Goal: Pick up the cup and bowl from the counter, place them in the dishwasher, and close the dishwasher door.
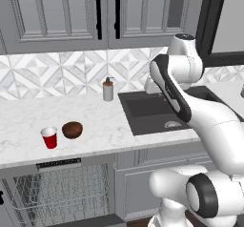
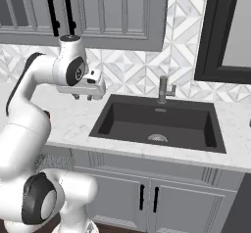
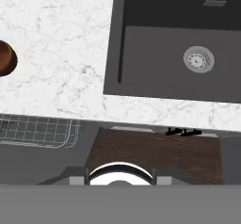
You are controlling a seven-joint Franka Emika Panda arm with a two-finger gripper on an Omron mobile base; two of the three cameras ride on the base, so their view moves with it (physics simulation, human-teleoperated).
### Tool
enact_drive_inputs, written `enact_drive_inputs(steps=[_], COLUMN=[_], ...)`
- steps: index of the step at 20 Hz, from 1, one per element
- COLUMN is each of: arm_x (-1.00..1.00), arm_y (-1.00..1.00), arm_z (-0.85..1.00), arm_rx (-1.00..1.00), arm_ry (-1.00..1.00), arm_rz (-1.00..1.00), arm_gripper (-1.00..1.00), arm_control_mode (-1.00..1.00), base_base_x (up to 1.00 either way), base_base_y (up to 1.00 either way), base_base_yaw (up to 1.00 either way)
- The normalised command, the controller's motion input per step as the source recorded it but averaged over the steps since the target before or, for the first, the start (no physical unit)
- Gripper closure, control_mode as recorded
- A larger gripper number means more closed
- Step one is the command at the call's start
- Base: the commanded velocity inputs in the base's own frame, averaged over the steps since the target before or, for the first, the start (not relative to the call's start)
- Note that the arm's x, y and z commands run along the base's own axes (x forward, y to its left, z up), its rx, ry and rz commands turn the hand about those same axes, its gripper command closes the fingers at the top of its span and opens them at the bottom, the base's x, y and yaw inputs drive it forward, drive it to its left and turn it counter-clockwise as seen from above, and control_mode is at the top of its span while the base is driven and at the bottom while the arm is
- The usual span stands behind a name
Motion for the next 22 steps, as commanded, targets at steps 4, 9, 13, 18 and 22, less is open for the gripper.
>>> enact_drive_inputs(steps=[4, 9, 13, 18, 22], arm_x=[-0.61, -0.68, -0.26, -0.13, 0.00], arm_y=[0.13, 0.46, 0.52, 0.34, 0.09], arm_z=[0.00, 0.00, -0.07, -0.19, -0.21], arm_rx=[0.00, 0.04, 0.01, 0.02, 0.01], arm_ry=[-0.05, -0.08, -0.03, -0.01, 0.00], arm_rz=[0.08, 0.06, 0.04, 0.04, 0.05], arm_gripper=[-1.00, -1.00, -1.00, -1.00, -1.00], arm_control_mode=[-1.00, -1.00, -1.00, -1.00, -1.00], base_base_x=[0.00, 0.00, 0.00, 0.00, 0.00], base_base_y=[0.00, 0.00, 0.00, 0.00, 0.00], base_base_yaw=[0.00, 0.00, 0.00, 0.00, 0.00])
